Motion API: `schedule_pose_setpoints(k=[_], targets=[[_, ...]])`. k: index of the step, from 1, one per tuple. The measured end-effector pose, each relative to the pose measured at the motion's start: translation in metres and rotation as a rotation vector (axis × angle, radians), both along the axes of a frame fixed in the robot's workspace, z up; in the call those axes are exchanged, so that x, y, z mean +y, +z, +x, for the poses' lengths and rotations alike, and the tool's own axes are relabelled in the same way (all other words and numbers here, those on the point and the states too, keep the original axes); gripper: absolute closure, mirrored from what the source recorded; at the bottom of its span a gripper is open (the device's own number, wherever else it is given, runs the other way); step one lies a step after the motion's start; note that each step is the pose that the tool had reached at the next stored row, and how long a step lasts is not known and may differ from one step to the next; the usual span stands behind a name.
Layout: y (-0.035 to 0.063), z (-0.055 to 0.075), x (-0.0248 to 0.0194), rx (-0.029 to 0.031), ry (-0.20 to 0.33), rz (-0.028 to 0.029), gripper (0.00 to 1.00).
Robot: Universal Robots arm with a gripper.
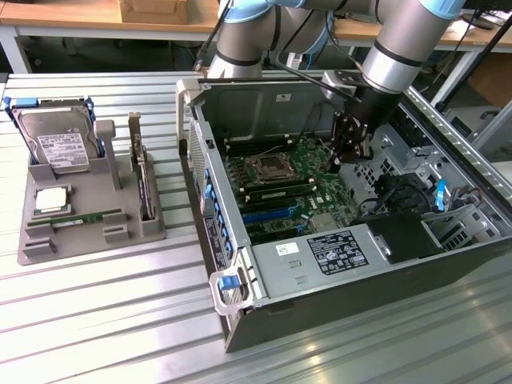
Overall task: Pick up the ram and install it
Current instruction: 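Press down the ram until it locks into place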
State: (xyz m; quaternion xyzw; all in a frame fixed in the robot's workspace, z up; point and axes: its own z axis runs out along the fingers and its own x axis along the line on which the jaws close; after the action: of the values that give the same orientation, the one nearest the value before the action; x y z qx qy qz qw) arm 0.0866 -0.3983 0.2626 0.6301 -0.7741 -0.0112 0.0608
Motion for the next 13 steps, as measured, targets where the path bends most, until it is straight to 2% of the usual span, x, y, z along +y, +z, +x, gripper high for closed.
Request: schedule_pose_setpoints(k=[2, 13], targets=[[0.0, 0.0, 0.0, 0.0, -0.034, -0.0023, 0.9], [0.0, 0.0, 0.0, 0.0001, -0.128, -0.0039, 0.9]])
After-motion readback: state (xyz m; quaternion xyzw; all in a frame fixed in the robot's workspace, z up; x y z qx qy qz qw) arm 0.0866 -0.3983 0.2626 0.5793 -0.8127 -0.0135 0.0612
